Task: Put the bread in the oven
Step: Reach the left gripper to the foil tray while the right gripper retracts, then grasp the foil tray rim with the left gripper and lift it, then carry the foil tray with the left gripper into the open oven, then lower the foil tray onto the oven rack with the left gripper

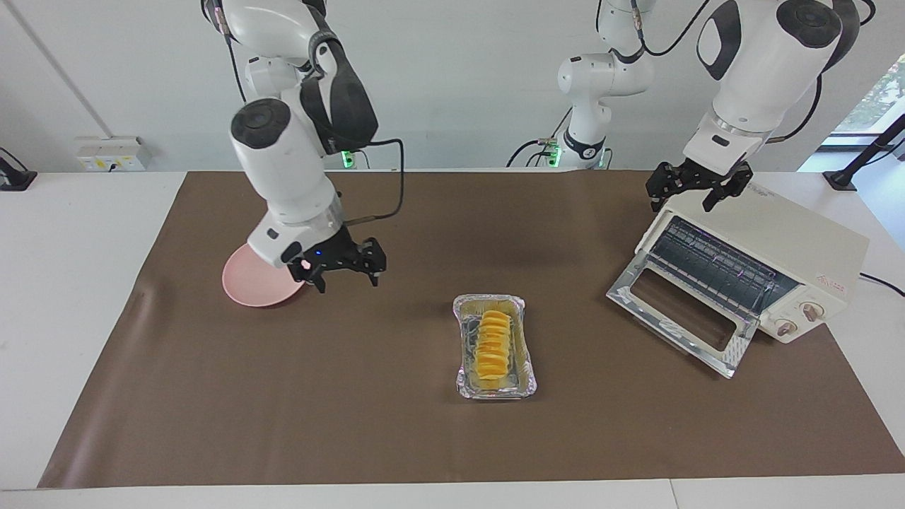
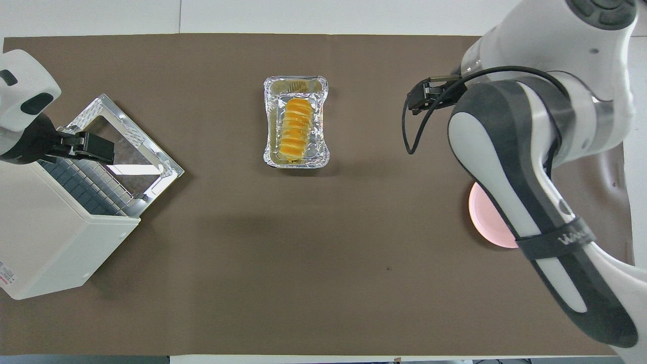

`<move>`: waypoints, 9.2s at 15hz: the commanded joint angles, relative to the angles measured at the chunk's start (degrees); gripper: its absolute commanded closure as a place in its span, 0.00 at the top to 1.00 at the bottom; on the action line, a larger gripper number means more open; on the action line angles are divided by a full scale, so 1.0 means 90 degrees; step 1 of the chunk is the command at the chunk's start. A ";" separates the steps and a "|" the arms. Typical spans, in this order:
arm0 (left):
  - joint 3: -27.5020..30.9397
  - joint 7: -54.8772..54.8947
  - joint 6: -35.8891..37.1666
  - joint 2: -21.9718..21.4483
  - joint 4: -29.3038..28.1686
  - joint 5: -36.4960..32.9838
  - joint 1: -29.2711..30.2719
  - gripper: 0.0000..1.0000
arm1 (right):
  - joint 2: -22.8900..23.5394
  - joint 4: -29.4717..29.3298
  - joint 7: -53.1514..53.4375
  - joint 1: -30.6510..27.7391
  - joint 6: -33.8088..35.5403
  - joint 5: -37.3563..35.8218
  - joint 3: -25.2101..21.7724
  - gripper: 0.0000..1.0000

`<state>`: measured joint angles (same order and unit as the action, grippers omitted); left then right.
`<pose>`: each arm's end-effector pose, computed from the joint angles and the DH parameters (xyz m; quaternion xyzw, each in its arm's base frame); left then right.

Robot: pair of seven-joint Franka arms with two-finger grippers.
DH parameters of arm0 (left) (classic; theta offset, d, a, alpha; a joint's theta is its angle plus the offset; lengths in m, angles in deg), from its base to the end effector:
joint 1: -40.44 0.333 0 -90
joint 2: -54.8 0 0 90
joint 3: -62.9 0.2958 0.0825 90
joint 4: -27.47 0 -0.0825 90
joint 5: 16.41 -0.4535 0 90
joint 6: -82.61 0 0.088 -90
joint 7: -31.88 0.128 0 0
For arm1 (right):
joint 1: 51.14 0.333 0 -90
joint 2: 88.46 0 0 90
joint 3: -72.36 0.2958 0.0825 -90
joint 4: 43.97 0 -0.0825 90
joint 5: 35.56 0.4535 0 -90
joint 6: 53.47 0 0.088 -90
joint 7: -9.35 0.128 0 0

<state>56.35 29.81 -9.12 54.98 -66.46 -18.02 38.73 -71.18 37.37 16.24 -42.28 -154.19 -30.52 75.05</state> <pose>0.6183 -0.0861 0.5468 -0.9982 0.0547 0.0194 0.0157 0.7043 0.1501 0.4806 -0.9981 -0.0320 -0.0102 0.0526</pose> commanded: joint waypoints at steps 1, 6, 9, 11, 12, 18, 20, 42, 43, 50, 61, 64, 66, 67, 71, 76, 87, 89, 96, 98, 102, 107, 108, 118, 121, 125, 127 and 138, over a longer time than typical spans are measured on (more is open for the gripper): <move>-0.0004 -0.0043 0.0182 -0.0157 -0.0158 0.0091 0.0053 1.00 | -0.0590 0.0366 -0.0628 -0.0766 0.0467 -0.0043 0.0101 1.00; -0.0023 -0.0597 0.0261 -0.0206 -0.0149 0.0091 -0.0034 1.00 | -0.1177 0.0375 -0.1264 -0.1433 0.1512 -0.0570 0.0033 1.00; -0.0072 -0.0951 0.0183 -0.0176 -0.0139 0.0130 -0.0171 1.00 | -0.1489 0.0686 -0.1225 -0.1609 0.1973 -0.0599 0.0023 1.00; -0.0062 -0.1039 0.0095 -0.0069 -0.0081 0.0372 -0.0326 1.00 | -0.1869 0.1270 -0.1235 -0.1755 0.1760 -0.0600 0.0023 1.00; -0.0062 -0.1233 0.0085 0.0018 -0.0003 0.0500 -0.0395 1.00 | -0.2026 0.1535 -0.1254 -0.1766 0.1603 -0.0609 0.0023 1.00; -0.0062 -0.3194 -0.0372 0.1677 0.1374 0.0540 -0.1731 1.00 | -0.2184 0.1889 -0.1225 -0.1970 0.1035 -0.0600 0.0023 1.00; -0.0043 -0.3636 -0.0870 0.2107 0.1617 0.0531 -0.2103 1.00 | -0.2193 0.1889 -0.1079 -0.1961 0.1035 -0.0600 0.0023 1.00; 0.1207 -0.4174 -0.2757 0.5361 0.3592 0.0550 -0.4312 1.00 | -0.2184 0.1918 -0.0844 -0.1932 0.0615 -0.0707 0.0023 1.00; 0.1207 -0.4194 -0.2786 0.5361 0.3514 0.0550 -0.4292 1.00 | -0.2184 0.1918 -0.0844 -0.1932 0.0615 -0.0707 0.0023 1.00; 0.1217 -0.4204 -0.2786 0.5312 0.3338 0.0521 -0.4341 0.98 | -0.2213 0.1909 -0.0883 -0.1932 0.0654 -0.0707 0.0033 1.00; 0.1295 -0.4877 -0.2288 0.5312 0.3328 0.0628 -0.4361 0.00 | -0.2213 0.1909 -0.0883 -0.1922 0.0645 -0.0707 0.0033 1.00; 0.1461 -0.4916 -0.1977 0.5302 0.3367 0.0638 -0.4361 0.00 | -0.2213 0.1909 -0.0883 -0.1922 0.0645 -0.0707 0.0033 1.00; 0.1568 -0.5023 -0.1790 0.5254 0.3425 0.0638 -0.4361 0.00 | -0.2213 0.1909 -0.0883 -0.1922 0.0645 -0.0707 0.0033 1.00; 0.1665 -0.5140 -0.1751 0.5166 0.3426 0.0628 -0.4361 0.00 | -0.2213 0.1909 -0.0883 -0.1922 0.0645 -0.0707 0.0033 1.00; 0.2221 -0.5364 -0.1186 0.4805 0.3416 0.0609 -0.4390 0.00 | -0.2213 0.1909 -0.0883 -0.1922 0.0645 -0.0707 0.0033 1.00; 0.2787 -0.6330 -0.0464 0.4785 0.3426 0.0520 -0.4380 0.00 | -0.2213 0.1909 -0.0883 -0.1922 0.0645 -0.0707 0.0033 1.00; 0.3297 -0.7534 -0.0208 0.4755 0.3396 0.0911 -0.3669 0.00 | -0.2213 0.1909 -0.0883 -0.1922 0.0645 -0.0707 0.0033 1.00; 0.3307 -0.7475 -0.0237 0.4746 0.3406 0.0931 -0.3424 0.00 | -0.2213 0.1909 -0.0883 -0.1922 0.0654 -0.0707 0.0033 1.00; 0.3307 -0.7037 -0.0227 0.4453 0.3357 0.1155 -0.2848 0.00 | -0.2213 0.1909 -0.0883 -0.1922 0.0645 -0.0707 0.0033 1.00; 0.3316 -0.6637 -0.0208 0.4317 0.3260 0.1204 -0.2740 0.00 | -0.2213 0.1909 -0.0883 -0.1922 0.0645 -0.0707 0.0033 1.00; 0.3317 -0.6158 -0.0247 0.3877 0.2636 0.1204 -0.2613 0.00 | -0.2213 0.1909 -0.0883 -0.1922 0.0645 -0.0707 0.0033 1.00; 0.3317 -0.5659 -0.0558 0.3535 0.1982 0.1204 -0.2466 0.00 | -0.2213 0.1909 -0.0883 -0.1922 0.0645 -0.0707 0.0033 1.00; 0.3317 -0.5639 -0.0637 0.3457 0.1845 0.1195 -0.2466 0.00 | -0.2213 0.1909 -0.0883 -0.1922 0.0654 -0.0707 0.0033 1.00; 0.3326 -0.5210 -0.1223 0.2998 0.0966 0.1166 -0.2369 0.00 | -0.2213 0.1909 -0.0883 -0.1922 0.0645 -0.0707 0.0033 1.00; 0.3346 -0.5122 -0.1194 0.2968 0.0906 0.1117 -0.2310 0.00 | -0.2213 0.1909 -0.0883 -0.1922 0.0645 -0.0707 0.0033 1.00; 0.3404 -0.5024 -0.1379 0.2773 0.0517 0.0931 -0.2300 0.00 | -0.2213 0.1909 -0.0883 -0.1922 0.0645 -0.0707 0.0033 1.00; 0.3404 -0.5014 -0.1467 0.2676 0.0292 0.0824 -0.2300 0.00 | -0.2213 0.1909 -0.0883 -0.1922 0.0645 -0.0707 0.0033 1.00; 0.3414 -0.4516 -0.1526 0.2305 -0.0119 0.0726 -0.2154 0.00 | -0.2213 0.1909 -0.0883 -0.1922 0.0645 -0.0707 0.0033 1.00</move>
<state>87.17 -11.54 -21.26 78.31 -64.63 -10.47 19.18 -89.67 52.98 7.71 -59.21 -147.82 -35.65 74.81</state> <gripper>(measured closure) 0.982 0.000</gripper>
